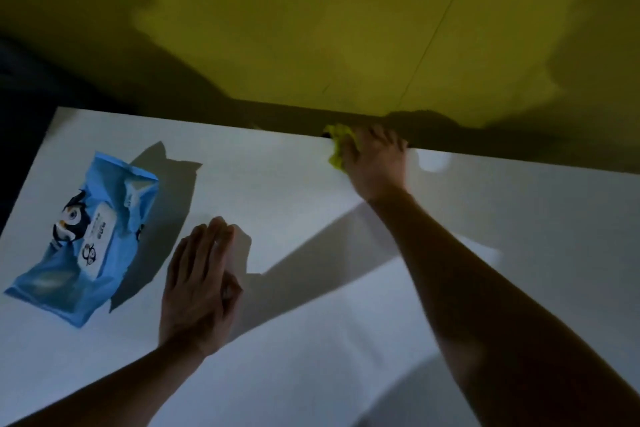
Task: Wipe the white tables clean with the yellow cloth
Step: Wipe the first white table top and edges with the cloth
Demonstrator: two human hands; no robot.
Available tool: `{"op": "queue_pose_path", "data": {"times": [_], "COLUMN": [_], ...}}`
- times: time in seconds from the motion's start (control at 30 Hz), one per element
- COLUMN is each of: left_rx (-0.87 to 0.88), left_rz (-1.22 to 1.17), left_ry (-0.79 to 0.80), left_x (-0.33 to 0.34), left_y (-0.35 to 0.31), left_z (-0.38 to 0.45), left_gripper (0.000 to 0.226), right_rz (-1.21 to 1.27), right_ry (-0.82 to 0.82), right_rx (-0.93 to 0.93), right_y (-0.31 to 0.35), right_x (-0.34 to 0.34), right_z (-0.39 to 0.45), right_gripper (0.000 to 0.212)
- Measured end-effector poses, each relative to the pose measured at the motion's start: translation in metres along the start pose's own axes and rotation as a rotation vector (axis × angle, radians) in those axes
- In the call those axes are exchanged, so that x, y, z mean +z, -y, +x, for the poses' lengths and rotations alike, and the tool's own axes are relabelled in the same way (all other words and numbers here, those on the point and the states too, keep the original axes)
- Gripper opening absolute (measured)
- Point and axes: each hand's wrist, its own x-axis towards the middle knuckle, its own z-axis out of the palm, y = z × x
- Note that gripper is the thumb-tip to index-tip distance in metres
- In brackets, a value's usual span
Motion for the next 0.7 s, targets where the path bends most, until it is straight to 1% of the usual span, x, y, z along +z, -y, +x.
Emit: {"op": "queue_pose_path", "data": {"times": [0.07, 0.1, 0.17, 0.2, 0.23, 0.33, 0.37, 0.43, 0.5, 0.57, 0.7], "left_rx": [-0.020, -0.052, -0.125, -0.127, -0.087, 0.133, 0.177, 0.183, 0.151, 0.149, 0.148], "left_rz": [0.017, 0.021, 0.003, -0.015, -0.039, -0.115, -0.120, -0.086, -0.050, -0.025, 0.013], "left_ry": [0.001, -0.004, -0.033, -0.042, -0.040, -0.006, 0.009, 0.046, 0.051, 0.066, 0.071], "left_x": [-0.002, -0.002, -0.004, -0.003, -0.002, 0.013, 0.020, 0.028, 0.032, 0.034, 0.034], "left_y": [-0.004, -0.008, -0.026, -0.042, -0.062, -0.137, -0.159, -0.186, -0.194, -0.193, -0.195], "left_z": [0.000, 0.000, 0.006, 0.014, 0.022, 0.046, 0.051, 0.055, 0.055, 0.053, 0.056], "left_gripper": [0.072, 0.071, 0.068, 0.068, 0.069, 0.071, 0.072, 0.074, 0.074, 0.073, 0.073], "right_rz": [-0.023, -0.023, -0.017, -0.022, -0.030, -0.056, -0.059, -0.048, -0.052, -0.036, -0.008], "right_ry": [-0.014, -0.019, -0.022, -0.022, -0.022, -0.046, -0.053, -0.075, -0.093, -0.051, 0.049], "right_rx": [0.055, 0.079, 0.112, 0.126, 0.137, 0.135, 0.126, 0.123, 0.148, 0.150, 0.041], "right_y": [-0.053, -0.075, -0.101, -0.106, -0.107, -0.104, -0.104, -0.104, -0.101, -0.083, -0.027], "right_x": [-0.022, -0.031, -0.040, -0.042, -0.041, -0.036, -0.035, -0.035, -0.036, -0.032, -0.015], "right_z": [-0.008, -0.011, -0.014, -0.013, -0.013, -0.012, -0.011, -0.012, -0.013, -0.013, -0.007], "right_gripper": [0.060, 0.061, 0.057, 0.053, 0.050, 0.042, 0.040, 0.038, 0.036, 0.035, 0.035]}}
